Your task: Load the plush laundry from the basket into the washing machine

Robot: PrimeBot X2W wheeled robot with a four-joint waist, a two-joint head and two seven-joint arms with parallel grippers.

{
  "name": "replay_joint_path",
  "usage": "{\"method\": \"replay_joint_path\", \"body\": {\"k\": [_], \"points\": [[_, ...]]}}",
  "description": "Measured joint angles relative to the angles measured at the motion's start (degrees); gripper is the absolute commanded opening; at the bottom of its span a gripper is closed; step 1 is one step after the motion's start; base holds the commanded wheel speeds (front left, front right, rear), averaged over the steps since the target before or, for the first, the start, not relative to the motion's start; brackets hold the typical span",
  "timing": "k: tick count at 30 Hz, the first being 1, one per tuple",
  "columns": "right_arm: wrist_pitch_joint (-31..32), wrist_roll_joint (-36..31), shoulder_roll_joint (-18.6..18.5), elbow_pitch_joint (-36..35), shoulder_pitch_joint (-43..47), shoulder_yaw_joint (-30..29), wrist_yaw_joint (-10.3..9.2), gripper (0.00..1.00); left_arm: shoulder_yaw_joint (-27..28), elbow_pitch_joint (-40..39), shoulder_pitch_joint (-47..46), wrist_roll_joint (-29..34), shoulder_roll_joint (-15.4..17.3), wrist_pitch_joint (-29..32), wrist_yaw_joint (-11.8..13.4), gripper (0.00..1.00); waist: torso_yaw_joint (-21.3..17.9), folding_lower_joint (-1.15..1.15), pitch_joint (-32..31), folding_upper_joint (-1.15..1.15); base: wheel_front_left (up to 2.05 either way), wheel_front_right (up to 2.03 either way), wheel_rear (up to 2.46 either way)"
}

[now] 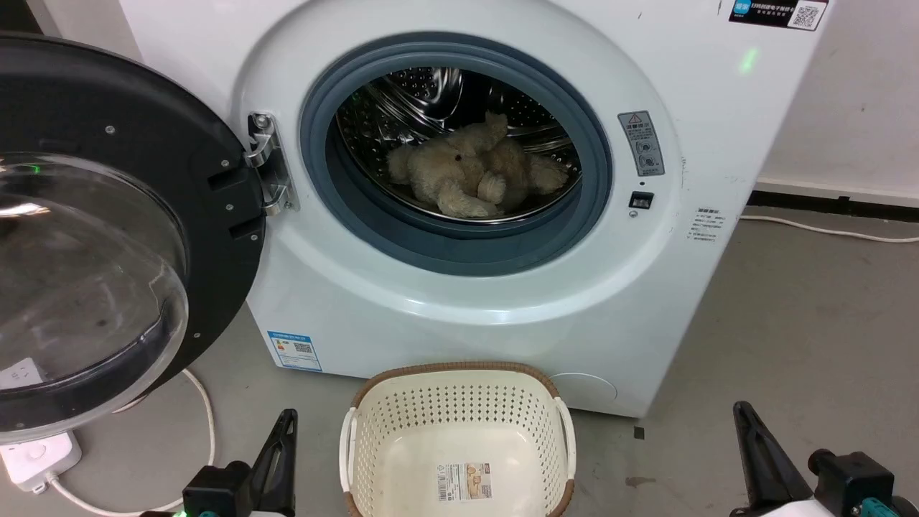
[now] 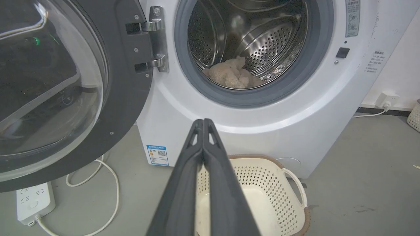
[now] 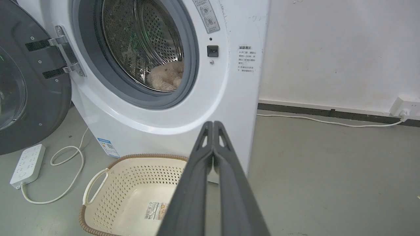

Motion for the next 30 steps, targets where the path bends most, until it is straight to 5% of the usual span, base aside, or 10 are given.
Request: {"method": "replay_joint_path", "body": {"k": [30], "points": [[3.53,-1.68,0.0,-1.91,-1.31,1.1,0.01,0.0,1.67,-1.31,-1.49,2.65,-1.21,3.37,0.0,0.0,-1.75,0.0,0.48,0.0,0.0,0.0,0.0]]}}
